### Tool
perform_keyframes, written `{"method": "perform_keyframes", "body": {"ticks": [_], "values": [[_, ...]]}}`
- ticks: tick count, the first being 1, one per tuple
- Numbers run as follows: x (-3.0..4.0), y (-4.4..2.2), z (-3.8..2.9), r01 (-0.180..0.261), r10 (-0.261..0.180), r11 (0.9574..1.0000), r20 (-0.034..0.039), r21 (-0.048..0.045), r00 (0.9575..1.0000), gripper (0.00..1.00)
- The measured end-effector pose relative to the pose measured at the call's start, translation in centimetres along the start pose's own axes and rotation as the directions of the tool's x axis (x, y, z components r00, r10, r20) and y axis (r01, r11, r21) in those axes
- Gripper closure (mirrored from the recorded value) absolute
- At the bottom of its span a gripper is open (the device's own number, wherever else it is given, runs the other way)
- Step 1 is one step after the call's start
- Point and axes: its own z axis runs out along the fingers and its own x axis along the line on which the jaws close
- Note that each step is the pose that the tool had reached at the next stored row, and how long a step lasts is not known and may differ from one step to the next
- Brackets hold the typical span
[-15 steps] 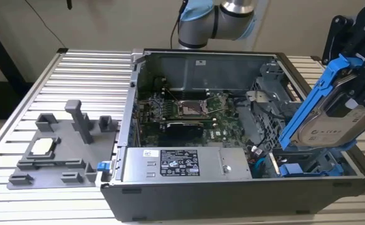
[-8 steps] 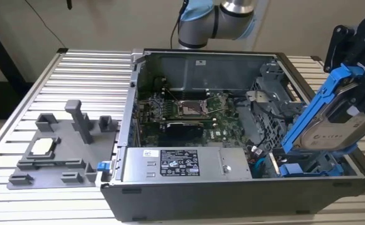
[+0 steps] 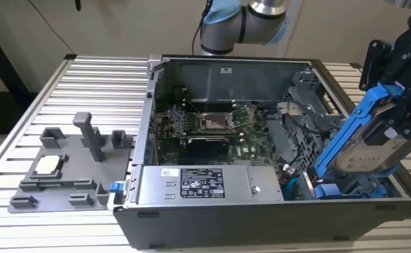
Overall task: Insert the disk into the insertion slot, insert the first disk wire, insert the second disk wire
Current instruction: 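Insert the disk into the insertion slot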
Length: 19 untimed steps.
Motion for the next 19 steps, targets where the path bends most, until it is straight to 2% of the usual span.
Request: {"method": "perform_keyframes", "body": {"ticks": [9, 14, 19], "values": [[-0.06, -0.59, 0.82, 0.005, -0.005, 1.0, 0.0129, 0.0003, 0.9999, 0.67], [-0.21, -0.84, 1.44, 0.005, -0.005, 1.0, 0.0228, 0.0004, 0.9997, 0.67], [-0.34, -0.88, 2.3, 0.005, -0.005, 1.0, 0.0246, 0.0004, 0.9997, 0.67]]}}
